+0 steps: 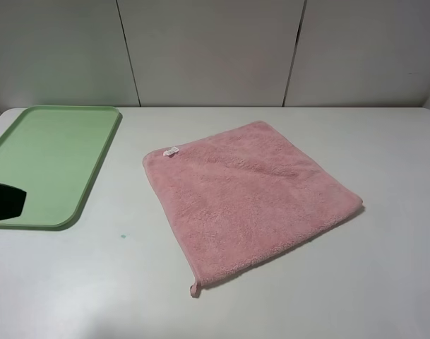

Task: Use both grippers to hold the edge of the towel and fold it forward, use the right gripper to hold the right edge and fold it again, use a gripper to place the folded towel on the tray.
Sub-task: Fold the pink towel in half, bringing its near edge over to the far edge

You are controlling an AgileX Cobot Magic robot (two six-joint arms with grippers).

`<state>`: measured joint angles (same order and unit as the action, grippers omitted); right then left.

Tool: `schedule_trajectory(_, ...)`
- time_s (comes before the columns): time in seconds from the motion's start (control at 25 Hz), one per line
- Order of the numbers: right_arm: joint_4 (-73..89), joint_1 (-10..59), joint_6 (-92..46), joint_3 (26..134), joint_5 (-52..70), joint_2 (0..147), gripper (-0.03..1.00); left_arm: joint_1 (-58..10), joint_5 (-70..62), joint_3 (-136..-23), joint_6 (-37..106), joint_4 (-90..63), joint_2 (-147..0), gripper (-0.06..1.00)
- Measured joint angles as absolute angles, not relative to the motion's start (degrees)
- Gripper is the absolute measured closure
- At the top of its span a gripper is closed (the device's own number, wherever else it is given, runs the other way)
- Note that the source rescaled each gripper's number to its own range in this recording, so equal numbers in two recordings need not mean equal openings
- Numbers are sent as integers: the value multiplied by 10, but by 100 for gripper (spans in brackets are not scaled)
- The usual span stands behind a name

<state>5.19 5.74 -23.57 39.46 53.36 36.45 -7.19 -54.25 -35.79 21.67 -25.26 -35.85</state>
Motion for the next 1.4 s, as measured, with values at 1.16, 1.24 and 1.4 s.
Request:
schedule_trajectory(1.16,46,57,-568,395,425,539,-3,-113,-480,-360,320,-273,-432,-5)
schedule_trajectory(1.24,45,57,-583,395,424,546,-3,-132,-470,-360,335,-273,-468,-5)
schedule_trajectory(1.4,45,57,-609,395,412,562,-3,-208,-438,-374,370,-273,-555,-5)
